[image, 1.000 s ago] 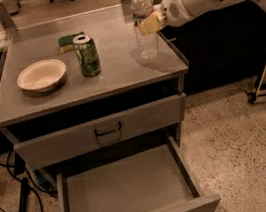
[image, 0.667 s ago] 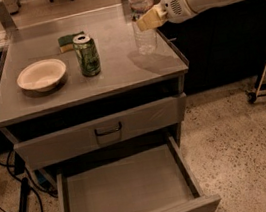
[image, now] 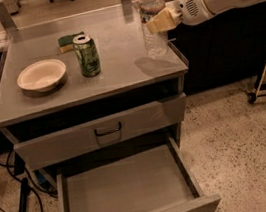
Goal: Place water bottle into middle drawer
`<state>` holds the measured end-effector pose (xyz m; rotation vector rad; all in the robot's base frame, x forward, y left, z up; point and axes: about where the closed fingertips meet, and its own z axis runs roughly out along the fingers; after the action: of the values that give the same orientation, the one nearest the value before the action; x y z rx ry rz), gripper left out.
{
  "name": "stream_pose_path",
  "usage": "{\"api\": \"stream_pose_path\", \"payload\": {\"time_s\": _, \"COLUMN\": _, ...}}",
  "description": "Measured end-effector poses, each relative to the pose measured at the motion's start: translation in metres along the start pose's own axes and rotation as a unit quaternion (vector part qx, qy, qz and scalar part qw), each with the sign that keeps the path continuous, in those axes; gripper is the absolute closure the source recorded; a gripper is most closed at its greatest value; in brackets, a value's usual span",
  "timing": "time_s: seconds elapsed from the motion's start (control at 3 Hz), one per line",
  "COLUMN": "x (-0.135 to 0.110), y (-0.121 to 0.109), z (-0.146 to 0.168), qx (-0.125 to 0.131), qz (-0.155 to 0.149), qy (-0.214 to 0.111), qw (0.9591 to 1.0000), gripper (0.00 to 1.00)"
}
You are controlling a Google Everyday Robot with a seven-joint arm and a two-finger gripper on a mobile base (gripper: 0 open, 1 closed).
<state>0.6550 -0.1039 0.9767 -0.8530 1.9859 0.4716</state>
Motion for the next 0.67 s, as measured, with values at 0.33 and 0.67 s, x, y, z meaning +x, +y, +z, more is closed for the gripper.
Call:
{"api": "stream_pose_path", "payload": {"time_s": 0.33, "x": -0.003, "y": -0.006, "z": 0.001, "qx": 0.016, "qz": -0.001, "qy": -0.005, "qw": 0.9999, "gripper": 1.00}}
{"api": "stream_pose_path", "payload": {"time_s": 0.67, "x": 0.010, "y": 0.009, "z": -0.025, "qx": 0.021, "qz": -0.002, "qy": 0.002, "qw": 0.9998, "gripper": 1.00}}
